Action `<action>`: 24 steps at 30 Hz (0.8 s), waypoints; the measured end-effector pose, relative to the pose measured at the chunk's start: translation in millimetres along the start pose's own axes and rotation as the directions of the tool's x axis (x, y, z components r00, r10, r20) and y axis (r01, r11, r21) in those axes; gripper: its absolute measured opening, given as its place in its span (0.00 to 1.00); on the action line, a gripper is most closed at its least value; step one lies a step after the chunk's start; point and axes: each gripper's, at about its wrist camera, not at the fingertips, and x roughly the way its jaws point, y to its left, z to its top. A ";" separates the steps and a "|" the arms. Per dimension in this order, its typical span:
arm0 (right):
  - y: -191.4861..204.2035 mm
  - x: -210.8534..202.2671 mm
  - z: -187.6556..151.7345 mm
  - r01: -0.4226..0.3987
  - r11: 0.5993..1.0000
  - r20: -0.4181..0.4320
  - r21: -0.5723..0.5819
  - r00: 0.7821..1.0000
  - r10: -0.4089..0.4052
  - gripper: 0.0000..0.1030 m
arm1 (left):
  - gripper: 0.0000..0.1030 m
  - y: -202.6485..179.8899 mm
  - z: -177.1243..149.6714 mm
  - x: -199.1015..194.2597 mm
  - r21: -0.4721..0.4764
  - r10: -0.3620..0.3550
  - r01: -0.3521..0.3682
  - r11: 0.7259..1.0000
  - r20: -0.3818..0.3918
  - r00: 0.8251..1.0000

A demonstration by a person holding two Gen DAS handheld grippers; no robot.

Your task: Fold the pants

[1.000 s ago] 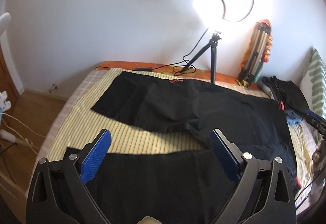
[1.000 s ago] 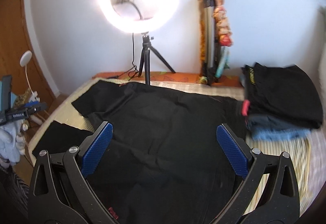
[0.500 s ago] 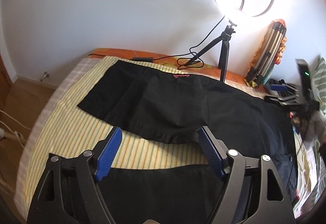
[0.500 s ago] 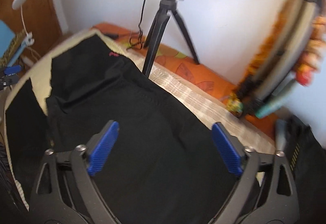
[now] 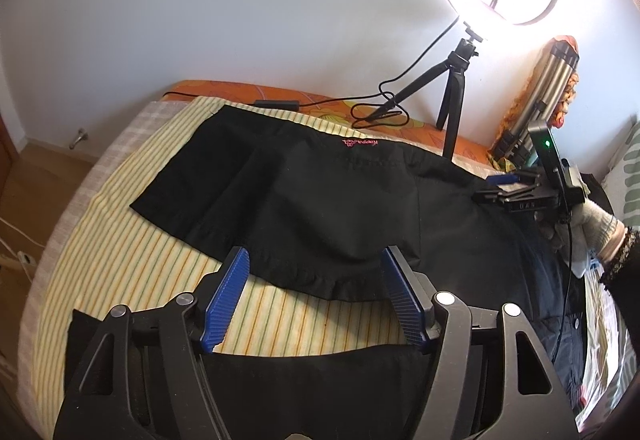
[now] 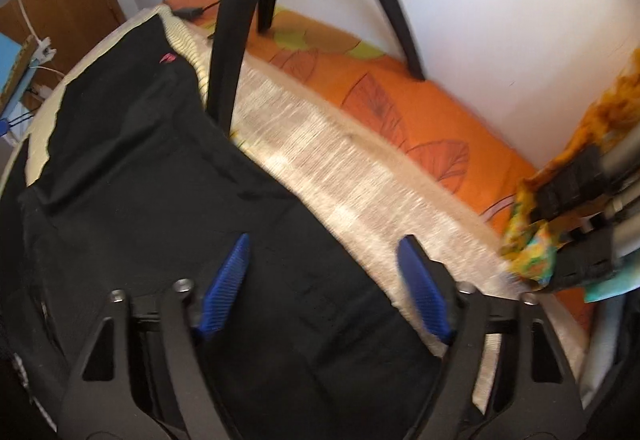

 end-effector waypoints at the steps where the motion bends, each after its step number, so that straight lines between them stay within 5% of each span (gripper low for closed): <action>1: -0.4 -0.3 -0.5 -0.004 1.000 0.006 0.008 1.000 0.004 0.67 | 0.66 0.9 0.6 0.2 -0.002 0.001 -0.001 1.000 0.000 1.000; 3: 0.9 -2.1 -2.5 -0.016 1.000 0.013 0.015 1.000 0.016 0.55 | 0.66 1.9 2.0 0.5 -0.007 0.005 -0.005 1.000 0.001 1.000; 5: 2.7 -5.8 -5.6 -0.028 0.999 0.013 0.027 1.000 0.027 0.32 | 0.66 2.1 3.9 -0.4 -0.011 0.011 -0.011 1.000 0.004 1.000; 8: 9.4 -12.7 -10.4 -0.032 0.999 0.013 0.031 0.999 0.031 0.14 | 0.66 2.8 5.4 -4.9 -0.015 0.009 -0.008 1.000 0.017 1.000; 21: 101.1 -108.5 -32.0 0.113 0.991 0.127 -0.073 0.987 -0.103 0.08 | 0.66 36.0 13.3 -22.8 -0.149 -0.040 0.045 0.988 0.032 0.999; 24: 126.5 -133.5 -43.7 0.096 0.992 0.161 -0.082 0.984 -0.081 0.08 | 0.67 39.3 13.6 -28.8 -0.165 -0.063 0.068 0.984 0.039 0.997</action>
